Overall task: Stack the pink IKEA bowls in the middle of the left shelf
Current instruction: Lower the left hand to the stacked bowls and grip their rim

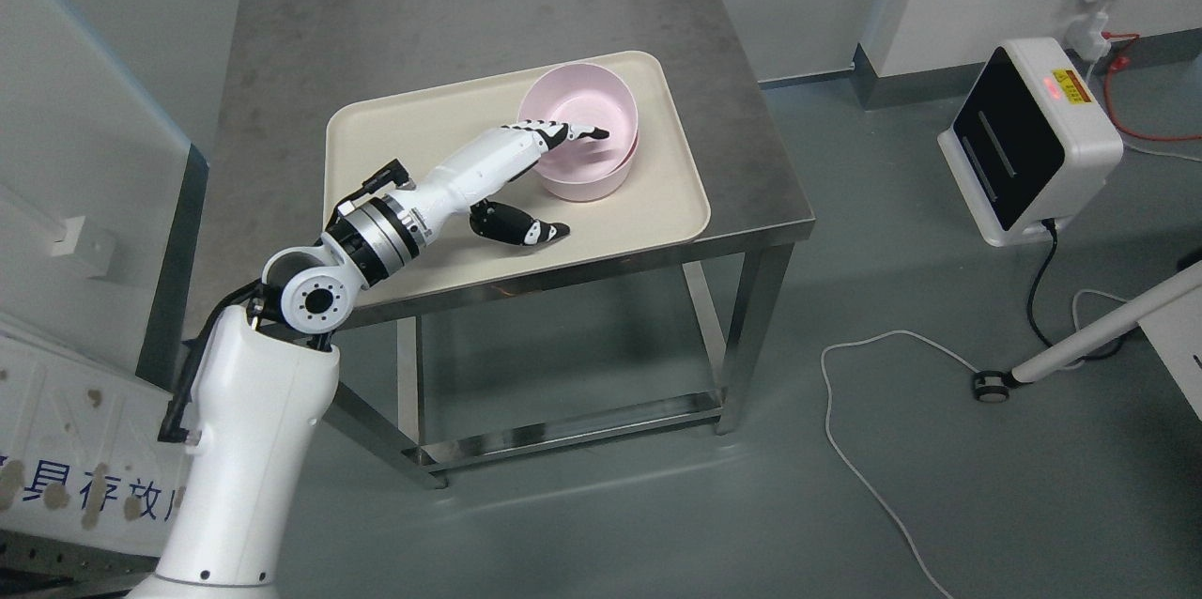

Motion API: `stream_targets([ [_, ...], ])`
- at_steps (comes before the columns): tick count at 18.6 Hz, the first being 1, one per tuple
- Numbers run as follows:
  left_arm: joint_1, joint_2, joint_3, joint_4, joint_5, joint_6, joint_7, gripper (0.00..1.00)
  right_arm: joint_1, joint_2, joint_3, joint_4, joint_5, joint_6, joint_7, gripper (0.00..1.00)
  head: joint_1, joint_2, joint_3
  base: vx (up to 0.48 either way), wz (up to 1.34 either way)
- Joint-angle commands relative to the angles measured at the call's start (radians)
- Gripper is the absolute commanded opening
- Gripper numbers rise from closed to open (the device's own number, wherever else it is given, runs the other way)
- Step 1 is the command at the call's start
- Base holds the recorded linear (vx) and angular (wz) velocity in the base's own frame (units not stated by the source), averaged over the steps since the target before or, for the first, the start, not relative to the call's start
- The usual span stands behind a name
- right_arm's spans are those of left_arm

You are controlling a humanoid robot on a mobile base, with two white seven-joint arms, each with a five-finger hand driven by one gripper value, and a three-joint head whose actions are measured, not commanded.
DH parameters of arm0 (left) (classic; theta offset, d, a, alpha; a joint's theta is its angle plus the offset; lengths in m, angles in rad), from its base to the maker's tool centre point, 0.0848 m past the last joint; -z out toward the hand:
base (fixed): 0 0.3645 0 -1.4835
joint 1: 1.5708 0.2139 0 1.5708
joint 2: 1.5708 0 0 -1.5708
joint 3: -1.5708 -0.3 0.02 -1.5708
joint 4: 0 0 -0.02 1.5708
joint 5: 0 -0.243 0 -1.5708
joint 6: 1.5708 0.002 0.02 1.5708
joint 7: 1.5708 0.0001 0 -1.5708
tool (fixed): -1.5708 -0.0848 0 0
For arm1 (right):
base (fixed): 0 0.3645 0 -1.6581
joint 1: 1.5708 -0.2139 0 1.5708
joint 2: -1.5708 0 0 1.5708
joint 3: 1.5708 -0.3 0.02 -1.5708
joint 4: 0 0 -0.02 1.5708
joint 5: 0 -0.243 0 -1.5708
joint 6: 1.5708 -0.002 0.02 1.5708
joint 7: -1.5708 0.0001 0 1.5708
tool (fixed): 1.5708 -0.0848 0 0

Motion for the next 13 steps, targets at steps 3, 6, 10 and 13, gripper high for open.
stream_targets([
  [3,-0.105,0.031,-0.104,-0.025,-0.091,0.136,-0.054,0.72,0.000,-0.017,-0.011,0.000,0.008,0.000,0.000,1.00,0.0000,0.000,0.000,0.000,0.00],
  [6,-0.094,0.031,-0.109,-0.027,-0.123,0.155,-0.094,0.68,0.000,-0.017,-0.011,-0.001,0.008,0.000,0.000,1.00,0.0000,0.000,0.000,0.000,0.00],
  [10,-0.097,0.028,-0.106,-0.027,-0.122,0.150,-0.096,0.56,0.000,-0.017,-0.011,0.000,0.008,0.000,0.000,1.00,0.0000,0.000,0.000,0.000,0.00],
  [13,-0.102,-0.027,-0.095,-0.027,-0.123,0.143,-0.093,0.40,0.000,-0.017,-0.011,0.000,0.008,0.000,0.000,1.00,0.0000,0.000,0.000,0.000,0.00],
])
